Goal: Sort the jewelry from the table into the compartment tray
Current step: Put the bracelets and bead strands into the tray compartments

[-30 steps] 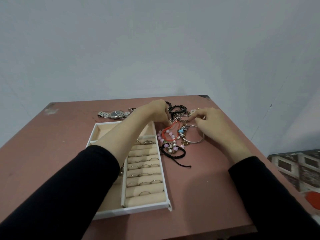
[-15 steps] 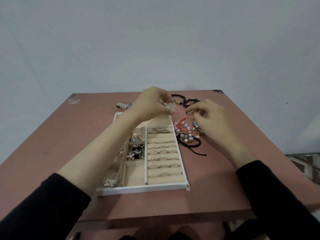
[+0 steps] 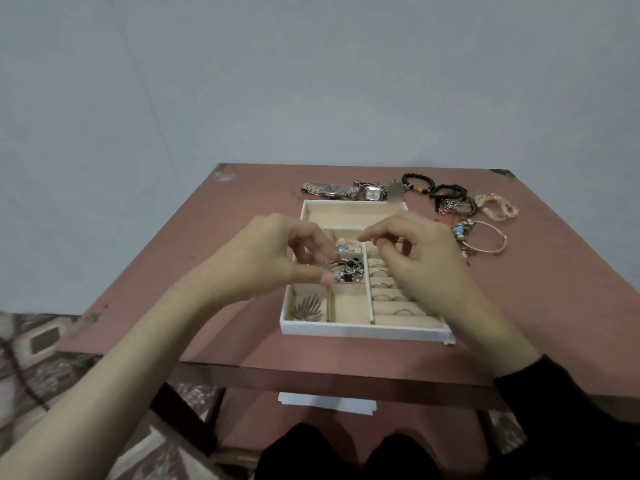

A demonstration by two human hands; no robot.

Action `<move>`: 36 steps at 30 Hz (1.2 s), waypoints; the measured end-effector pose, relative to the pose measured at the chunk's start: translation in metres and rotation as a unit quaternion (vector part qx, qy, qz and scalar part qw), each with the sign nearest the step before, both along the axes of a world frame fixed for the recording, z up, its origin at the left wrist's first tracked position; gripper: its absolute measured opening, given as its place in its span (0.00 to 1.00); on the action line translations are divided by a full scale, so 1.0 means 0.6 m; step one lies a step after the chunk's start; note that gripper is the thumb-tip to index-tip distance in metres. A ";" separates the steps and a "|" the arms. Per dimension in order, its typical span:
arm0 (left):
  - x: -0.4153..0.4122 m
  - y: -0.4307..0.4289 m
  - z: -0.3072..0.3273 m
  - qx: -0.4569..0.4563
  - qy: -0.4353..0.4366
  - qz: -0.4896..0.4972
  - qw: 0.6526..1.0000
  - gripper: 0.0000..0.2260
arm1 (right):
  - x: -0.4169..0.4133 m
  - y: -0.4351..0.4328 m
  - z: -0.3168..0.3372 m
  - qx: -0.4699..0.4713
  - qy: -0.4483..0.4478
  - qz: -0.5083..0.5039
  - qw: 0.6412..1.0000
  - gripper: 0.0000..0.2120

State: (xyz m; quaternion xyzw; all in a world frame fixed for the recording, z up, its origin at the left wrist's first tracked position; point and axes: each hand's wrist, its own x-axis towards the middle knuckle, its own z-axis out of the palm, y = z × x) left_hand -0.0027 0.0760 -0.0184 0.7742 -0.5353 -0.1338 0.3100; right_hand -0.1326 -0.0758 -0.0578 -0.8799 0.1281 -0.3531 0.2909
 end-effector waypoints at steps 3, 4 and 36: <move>-0.006 0.021 -0.007 0.042 -0.004 -0.015 0.999 0.10 | 0.007 0.005 -0.008 -0.023 0.002 -0.004 1.000 0.13; -0.007 0.024 -0.009 0.047 -0.010 -0.015 0.999 0.10 | 0.007 0.006 -0.010 -0.025 0.001 -0.005 1.000 0.13; -0.034 -0.061 0.002 -0.031 -0.110 -0.031 0.993 0.06 | -0.026 -0.038 0.001 0.076 -0.038 -0.038 0.996 0.14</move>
